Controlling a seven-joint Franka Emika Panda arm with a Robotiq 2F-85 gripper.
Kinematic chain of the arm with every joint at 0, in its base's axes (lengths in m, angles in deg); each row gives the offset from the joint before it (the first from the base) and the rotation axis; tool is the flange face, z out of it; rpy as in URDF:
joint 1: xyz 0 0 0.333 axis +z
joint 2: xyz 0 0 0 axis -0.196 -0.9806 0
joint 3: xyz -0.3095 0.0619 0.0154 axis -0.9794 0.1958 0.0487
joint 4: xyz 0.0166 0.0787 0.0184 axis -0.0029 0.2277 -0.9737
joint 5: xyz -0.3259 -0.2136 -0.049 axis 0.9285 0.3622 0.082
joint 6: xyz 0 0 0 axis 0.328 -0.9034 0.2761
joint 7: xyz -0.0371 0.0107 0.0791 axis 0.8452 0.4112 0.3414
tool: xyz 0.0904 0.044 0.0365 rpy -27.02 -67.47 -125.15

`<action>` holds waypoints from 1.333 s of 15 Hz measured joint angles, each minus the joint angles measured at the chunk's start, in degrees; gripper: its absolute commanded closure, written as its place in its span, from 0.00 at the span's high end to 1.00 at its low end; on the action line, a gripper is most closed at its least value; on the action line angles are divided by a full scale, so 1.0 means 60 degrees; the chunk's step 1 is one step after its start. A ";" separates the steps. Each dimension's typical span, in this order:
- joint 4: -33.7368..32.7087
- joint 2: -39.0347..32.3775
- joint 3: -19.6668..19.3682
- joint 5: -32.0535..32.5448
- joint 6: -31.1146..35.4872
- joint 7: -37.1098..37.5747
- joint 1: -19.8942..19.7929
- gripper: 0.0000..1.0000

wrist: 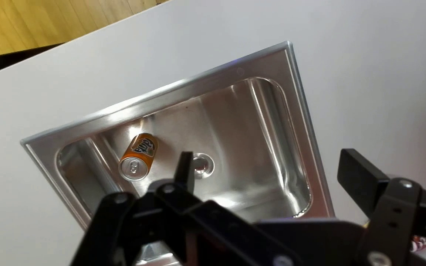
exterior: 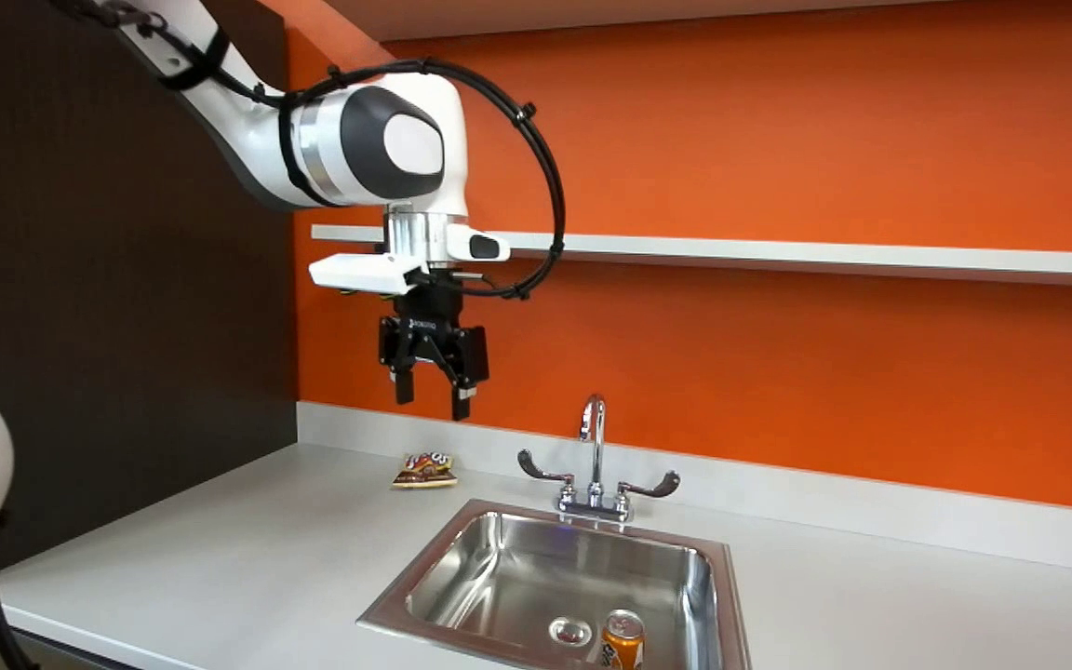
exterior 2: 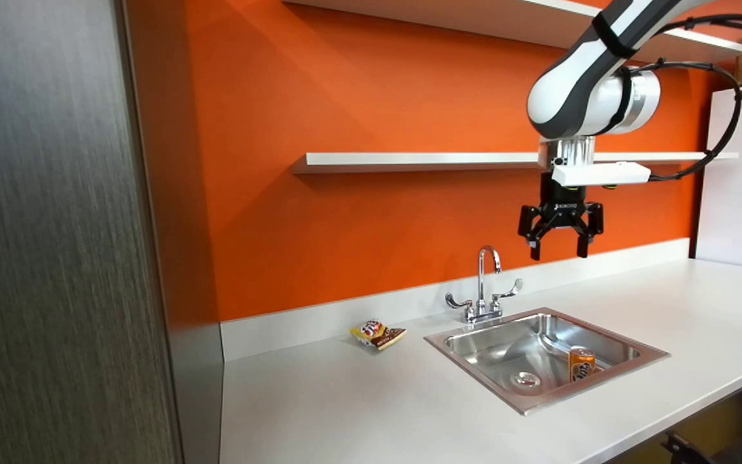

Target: Remove the can from the sink

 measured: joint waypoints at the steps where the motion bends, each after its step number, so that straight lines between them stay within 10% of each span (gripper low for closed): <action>1: -0.0050 -0.0210 -0.0078 0.0002 0.0133 0.0000 -0.0066 1.00; 20: -0.1343 -0.2823 -0.1022 0.0377 0.1295 -0.0347 -0.0542 1.00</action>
